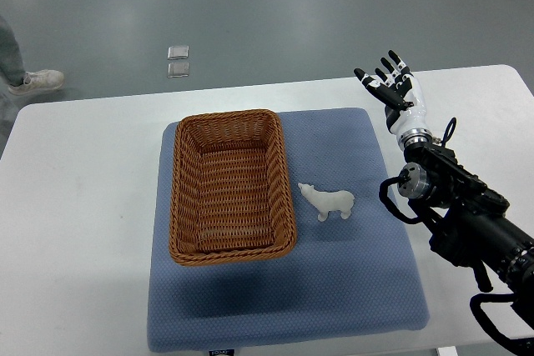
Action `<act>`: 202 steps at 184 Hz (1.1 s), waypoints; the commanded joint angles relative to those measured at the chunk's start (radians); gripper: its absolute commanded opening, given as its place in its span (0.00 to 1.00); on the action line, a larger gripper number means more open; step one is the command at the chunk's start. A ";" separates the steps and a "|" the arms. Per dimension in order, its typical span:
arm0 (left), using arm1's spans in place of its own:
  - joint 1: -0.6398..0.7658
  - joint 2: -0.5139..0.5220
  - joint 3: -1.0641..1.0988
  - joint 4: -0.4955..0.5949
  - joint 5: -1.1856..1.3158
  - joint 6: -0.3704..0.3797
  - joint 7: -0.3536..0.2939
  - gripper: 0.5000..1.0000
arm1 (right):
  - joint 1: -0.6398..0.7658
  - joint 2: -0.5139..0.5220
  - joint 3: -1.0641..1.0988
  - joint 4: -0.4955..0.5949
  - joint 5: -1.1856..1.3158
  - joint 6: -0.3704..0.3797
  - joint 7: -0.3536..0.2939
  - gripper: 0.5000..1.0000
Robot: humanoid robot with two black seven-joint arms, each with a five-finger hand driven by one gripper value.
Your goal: Place white bear in brown basket with right hand
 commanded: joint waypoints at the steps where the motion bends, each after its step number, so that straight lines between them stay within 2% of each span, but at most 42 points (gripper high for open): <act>1: 0.000 0.000 0.000 0.000 0.000 0.000 0.003 1.00 | 0.002 0.000 0.000 0.000 0.000 -0.001 0.000 0.85; 202: -0.005 0.000 -0.003 -0.003 0.000 0.008 0.004 1.00 | 0.009 0.000 0.000 0.002 0.000 -0.003 0.000 0.84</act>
